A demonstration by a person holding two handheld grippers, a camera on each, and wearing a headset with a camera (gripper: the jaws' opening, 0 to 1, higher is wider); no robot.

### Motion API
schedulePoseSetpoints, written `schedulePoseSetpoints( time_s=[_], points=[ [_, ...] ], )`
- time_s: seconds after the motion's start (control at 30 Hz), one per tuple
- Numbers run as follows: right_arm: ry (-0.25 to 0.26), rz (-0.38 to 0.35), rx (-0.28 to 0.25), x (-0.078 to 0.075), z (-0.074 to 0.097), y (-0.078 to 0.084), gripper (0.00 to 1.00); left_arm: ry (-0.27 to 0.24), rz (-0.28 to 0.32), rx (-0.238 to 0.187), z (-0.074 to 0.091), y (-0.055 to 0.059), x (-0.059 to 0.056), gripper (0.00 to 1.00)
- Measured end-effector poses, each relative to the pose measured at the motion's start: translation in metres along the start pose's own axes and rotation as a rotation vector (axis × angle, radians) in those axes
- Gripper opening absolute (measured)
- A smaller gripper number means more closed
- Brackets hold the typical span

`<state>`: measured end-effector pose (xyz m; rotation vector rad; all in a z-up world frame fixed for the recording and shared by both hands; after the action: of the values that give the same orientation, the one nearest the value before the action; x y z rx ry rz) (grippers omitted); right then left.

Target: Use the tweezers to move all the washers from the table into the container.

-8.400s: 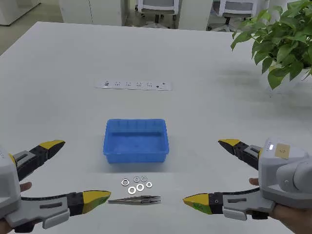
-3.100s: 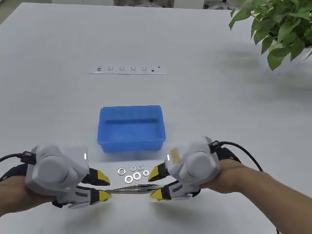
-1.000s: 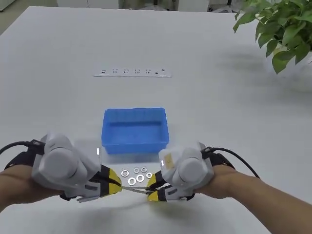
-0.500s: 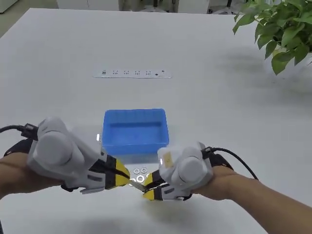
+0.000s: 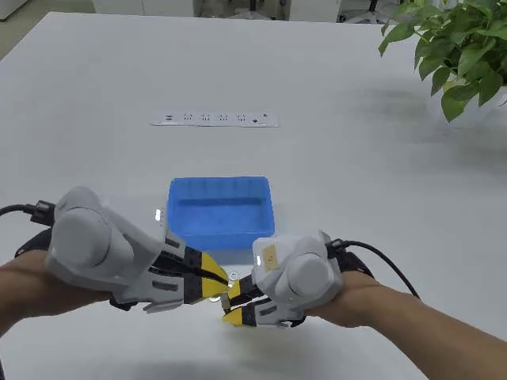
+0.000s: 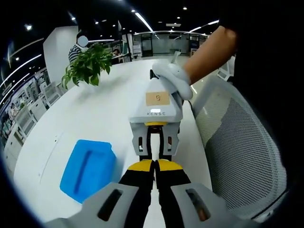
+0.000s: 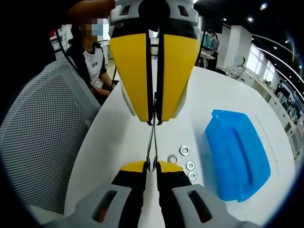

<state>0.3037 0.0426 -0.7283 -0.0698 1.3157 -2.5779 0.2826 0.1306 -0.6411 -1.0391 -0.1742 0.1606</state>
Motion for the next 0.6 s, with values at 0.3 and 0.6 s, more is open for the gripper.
schedulePoseSetpoints(
  time_s=[0.3,0.6],
  points=[
    [0.002,-0.007,0.004,0.0018,0.0006,0.0034,0.11,0.006,0.006,-0.032,-0.0075,-0.0001,-0.0006,0.06],
    [0.010,-0.017,-0.012,-0.0007,0.0031,0.0015,0.13,0.001,0.009,-0.024,-0.0050,0.0004,0.0027,0.05]
  ],
)
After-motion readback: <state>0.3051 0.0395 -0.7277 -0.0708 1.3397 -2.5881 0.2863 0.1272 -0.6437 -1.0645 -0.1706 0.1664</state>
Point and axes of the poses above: the centre of the closed fingertips' face, and the gripper's own axes: z roughly backward along the fingers, x roughly to its left, y roughly out of its underside, the point moved 8 cm from there along z, roughly backward along the fingers, and after that the axes turned 8 degrees about -x, right-handed, at the moved point
